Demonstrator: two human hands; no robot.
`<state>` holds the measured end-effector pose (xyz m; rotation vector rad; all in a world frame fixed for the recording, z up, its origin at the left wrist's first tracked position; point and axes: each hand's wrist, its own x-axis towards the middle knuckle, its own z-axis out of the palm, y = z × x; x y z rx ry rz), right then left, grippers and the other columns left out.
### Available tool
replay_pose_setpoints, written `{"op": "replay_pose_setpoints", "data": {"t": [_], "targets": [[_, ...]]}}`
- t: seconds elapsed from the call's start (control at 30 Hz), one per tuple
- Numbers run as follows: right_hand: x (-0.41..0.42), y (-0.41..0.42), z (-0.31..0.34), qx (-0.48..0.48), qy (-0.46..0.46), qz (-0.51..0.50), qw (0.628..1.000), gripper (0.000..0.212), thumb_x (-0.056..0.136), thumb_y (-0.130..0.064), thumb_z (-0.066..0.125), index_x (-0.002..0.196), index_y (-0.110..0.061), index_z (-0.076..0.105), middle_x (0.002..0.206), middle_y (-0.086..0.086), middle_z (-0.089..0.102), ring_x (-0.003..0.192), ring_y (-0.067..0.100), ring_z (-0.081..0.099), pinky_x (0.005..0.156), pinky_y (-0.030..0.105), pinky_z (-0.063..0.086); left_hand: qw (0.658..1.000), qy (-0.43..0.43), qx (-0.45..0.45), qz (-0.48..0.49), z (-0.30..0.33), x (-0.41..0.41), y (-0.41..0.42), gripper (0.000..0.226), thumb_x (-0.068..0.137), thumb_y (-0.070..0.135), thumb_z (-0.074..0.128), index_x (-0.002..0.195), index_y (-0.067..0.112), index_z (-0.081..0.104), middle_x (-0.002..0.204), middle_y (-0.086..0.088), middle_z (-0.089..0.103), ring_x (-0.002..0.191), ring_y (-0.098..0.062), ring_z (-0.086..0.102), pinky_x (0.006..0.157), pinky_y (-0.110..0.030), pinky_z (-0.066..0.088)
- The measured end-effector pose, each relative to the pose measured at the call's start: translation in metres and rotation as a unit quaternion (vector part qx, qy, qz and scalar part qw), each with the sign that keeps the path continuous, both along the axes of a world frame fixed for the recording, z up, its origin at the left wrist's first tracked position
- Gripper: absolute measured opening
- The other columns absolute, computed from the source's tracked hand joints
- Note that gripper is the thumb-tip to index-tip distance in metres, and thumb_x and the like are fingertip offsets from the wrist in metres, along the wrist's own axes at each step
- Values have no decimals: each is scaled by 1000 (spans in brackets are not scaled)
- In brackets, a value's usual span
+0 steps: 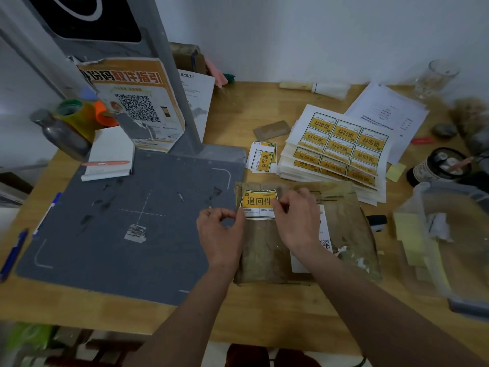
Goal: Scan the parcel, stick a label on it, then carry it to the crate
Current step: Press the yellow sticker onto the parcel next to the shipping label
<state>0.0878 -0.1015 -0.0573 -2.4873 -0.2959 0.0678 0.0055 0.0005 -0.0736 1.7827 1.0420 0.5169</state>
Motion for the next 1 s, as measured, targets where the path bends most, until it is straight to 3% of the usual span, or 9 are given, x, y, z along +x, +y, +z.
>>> {"op": "replay_pose_setpoints", "data": {"t": [0.13, 0.23, 0.33, 0.47, 0.57, 0.67, 0.8, 0.87, 1.0], "targets": [[0, 0, -2, -6, -8, -2, 1000, 22, 84, -31, 66, 71, -17, 54, 85, -1, 46, 84, 15, 41, 77, 28, 33, 1000, 16, 8, 4, 0, 1, 1, 22, 74, 35, 75, 69, 27, 55, 91, 5, 50, 100, -17, 50, 80, -23, 38], [-1, 1, -2, -16, -14, 4, 1000, 25, 82, -34, 67, 69, -19, 52, 84, -1, 48, 84, 17, 44, 78, 30, 36, 999, 45, 28, 14, 1, 5, 4, 41, 66, 41, 80, 83, 23, 47, 90, 7, 44, 92, -16, 48, 72, -21, 37], [-1, 0, 0, -30, -21, 14, 999, 27, 80, -38, 68, 70, -18, 52, 84, 0, 47, 85, 19, 46, 80, 31, 37, 997, 57, 43, -10, 4, 14, 8, 57, 59, 44, 83, 93, 21, 44, 94, 6, 43, 93, -14, 44, 76, -26, 40], [1, -2, 4, -104, -57, 60, 991, 38, 82, -47, 62, 91, -10, 61, 94, 7, 55, 92, 23, 51, 82, 35, 43, 995, 78, 45, -53, 4, 24, 10, 68, 56, 46, 84, 104, 18, 46, 105, 3, 44, 100, -13, 39, 85, -29, 42], [5, 0, 12, -178, -32, 84, 980, 55, 82, -56, 56, 109, -8, 58, 103, 11, 59, 97, 28, 57, 77, 37, 46, 995, 79, 39, -55, 4, 24, 12, 68, 59, 45, 84, 108, 16, 47, 106, 3, 43, 102, -14, 40, 87, -30, 43], [10, -8, 22, -224, -31, 68, 972, 57, 82, -59, 53, 106, -7, 56, 98, 10, 62, 91, 27, 61, 68, 34, 46, 997, 65, 30, -43, 3, 20, 16, 64, 65, 38, 82, 113, 15, 47, 109, 3, 44, 107, -15, 42, 88, -29, 42], [0, -14, 29, -31, -125, 139, 982, 18, 89, -28, 54, 89, -10, 56, 85, 5, 58, 80, 19, 55, 62, 27, 41, 997, 46, 28, -55, 2, 23, 15, 69, 65, 37, 82, 119, 15, 45, 110, 5, 42, 108, -13, 39, 88, -26, 38], [-14, -9, 27, 43, -115, 205, 971, 19, 89, -23, 47, 98, -9, 57, 90, 6, 61, 82, 17, 55, 68, 28, 47, 996, 55, 20, -69, 1, 26, 13, 72, 66, 35, 81, 123, 14, 44, 116, 2, 43, 112, -14, 38, 93, -29, 39], [-30, -7, 9, 40, -81, 273, 958, 29, 91, -16, 46, 119, -8, 52, 104, 10, 66, 96, 20, 59, 88, 30, 46, 995, 64, 11, -74, -2, 28, 13, 72, 69, 32, 78, 128, 13, 42, 125, -4, 44, 119, -19, 37, 96, -29, 37]]}}
